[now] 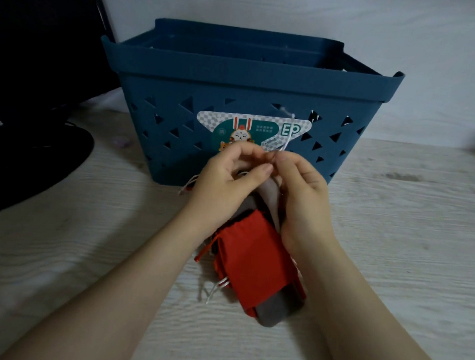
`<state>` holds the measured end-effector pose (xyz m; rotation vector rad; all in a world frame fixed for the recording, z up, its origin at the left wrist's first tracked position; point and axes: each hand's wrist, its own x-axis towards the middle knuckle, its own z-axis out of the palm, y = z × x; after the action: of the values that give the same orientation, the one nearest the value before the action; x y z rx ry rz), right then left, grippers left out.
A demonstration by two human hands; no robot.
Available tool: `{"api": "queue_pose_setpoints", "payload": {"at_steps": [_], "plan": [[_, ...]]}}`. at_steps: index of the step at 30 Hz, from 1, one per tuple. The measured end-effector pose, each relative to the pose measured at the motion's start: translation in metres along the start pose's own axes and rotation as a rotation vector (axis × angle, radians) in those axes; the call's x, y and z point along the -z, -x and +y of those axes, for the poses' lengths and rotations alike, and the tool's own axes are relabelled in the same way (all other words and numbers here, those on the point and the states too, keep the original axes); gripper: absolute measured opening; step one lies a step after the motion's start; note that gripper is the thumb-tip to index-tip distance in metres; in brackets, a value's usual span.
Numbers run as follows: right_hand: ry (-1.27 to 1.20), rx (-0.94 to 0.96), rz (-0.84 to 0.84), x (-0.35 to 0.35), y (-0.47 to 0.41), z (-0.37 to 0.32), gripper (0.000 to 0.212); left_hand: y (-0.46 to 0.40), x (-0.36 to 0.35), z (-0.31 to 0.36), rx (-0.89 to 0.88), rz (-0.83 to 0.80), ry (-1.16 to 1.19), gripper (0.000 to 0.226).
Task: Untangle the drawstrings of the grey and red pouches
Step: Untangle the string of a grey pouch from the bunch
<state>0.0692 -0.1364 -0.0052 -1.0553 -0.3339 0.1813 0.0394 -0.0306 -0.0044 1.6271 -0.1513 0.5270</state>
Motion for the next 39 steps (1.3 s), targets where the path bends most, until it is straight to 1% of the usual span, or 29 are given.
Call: {"api": "queue_pose_setpoints", "payload": {"at_steps": [2,5,7,8,10,11,12,14,16,17,18,20,22,24,27,28,29,30,31,32,34,36,39], "plan": [[-0.041,-0.008,-0.014,0.001,-0.002,0.000,0.020,-0.002,0.001,-0.004,-0.019,-0.011,-0.083,0.020],[0.023,0.002,-0.020,0.002,-0.004,0.000,0.019,-0.005,0.003,-0.009,-0.066,0.076,-0.212,0.012],[0.017,-0.003,-0.019,0.003,-0.005,0.000,0.021,-0.004,0.002,-0.010,-0.031,0.116,-0.202,0.012],[0.022,-0.006,-0.010,0.003,-0.006,0.000,0.021,-0.003,0.001,-0.007,0.043,0.125,-0.103,0.015],[0.028,-0.032,0.022,0.002,-0.006,-0.001,0.024,-0.004,0.000,-0.001,0.257,0.100,0.259,0.018],[0.029,-0.051,0.047,0.002,-0.006,-0.002,0.024,-0.004,0.000,0.002,0.340,0.060,0.445,0.016],[0.042,-0.068,0.078,0.002,-0.006,-0.003,0.025,-0.005,0.001,0.004,0.393,0.026,0.581,0.012],[0.089,-0.083,0.130,0.004,-0.007,-0.005,0.028,-0.006,0.003,0.007,0.441,-0.004,0.713,0.016],[0.149,-0.047,0.143,0.006,-0.008,-0.007,0.031,-0.006,0.003,0.006,0.462,0.008,0.656,0.028],[0.204,0.007,0.141,0.007,-0.008,-0.008,0.032,-0.006,0.003,0.004,0.450,0.017,0.553,0.030],[0.289,0.088,0.141,0.009,-0.008,-0.009,0.031,-0.006,0.003,0.001,0.410,0.023,0.391,0.029],[0.501,0.291,0.140,0.013,-0.010,-0.010,0.025,-0.006,0.005,-0.004,0.265,0.003,0.052,0.025],[0.643,0.418,0.152,0.014,-0.011,-0.009,0.020,-0.006,0.005,-0.008,0.126,-0.051,-0.167,0.026],[0.686,0.433,0.160,0.014,-0.011,-0.009,0.021,-0.006,0.004,-0.009,0.008,-0.107,-0.318,0.027],[0.645,0.396,0.067,0.013,-0.011,-0.009,0.023,-0.004,0.007,-0.015,-0.100,-0.195,-0.527,0.026],[0.620,0.390,0.019,0.014,-0.011,-0.009,0.023,-0.003,0.008,-0.018,-0.123,-0.198,-0.577,0.035],[0.599,0.380,-0.027,0.014,-0.011,-0.008,0.023,-0.003,0.009,-0.019,-0.146,-0.199,-0.607,0.047],[0.587,0.370,-0.063,0.015,-0.012,-0.008,0.022,-0.004,0.009,-0.019,-0.167,-0.193,-0.623,0.053],[0.583,0.360,-0.097,0.015,-0.012,-0.007,0.020,-0.005,0.010,-0.019,-0.174,-0.182,-0.616,0.053],[0.580,0.348,-0.133,0.014,-0.012,-0.007,0.017,-0.006,0.010,-0.019,-0.157,-0.165,-0.582,0.047],[0.581,0.319,-0.208,0.014,-0.010,-0.006,0.010,-0.008,0.010,-0.014,-0.058,-0.134,-0.423,0.032],[0.695,0.342,-0.252,0.016,-0.011,-0.005,0.007,-0.009,0.010,-0.010,0.003,-0.066,-0.278,0.031],[0.947,0.489,-0.192,0.020,-0.015,-0.002,0.015,-0.008,0.010,-0.004,0.013,0.009,-0.214,0.031]]}}
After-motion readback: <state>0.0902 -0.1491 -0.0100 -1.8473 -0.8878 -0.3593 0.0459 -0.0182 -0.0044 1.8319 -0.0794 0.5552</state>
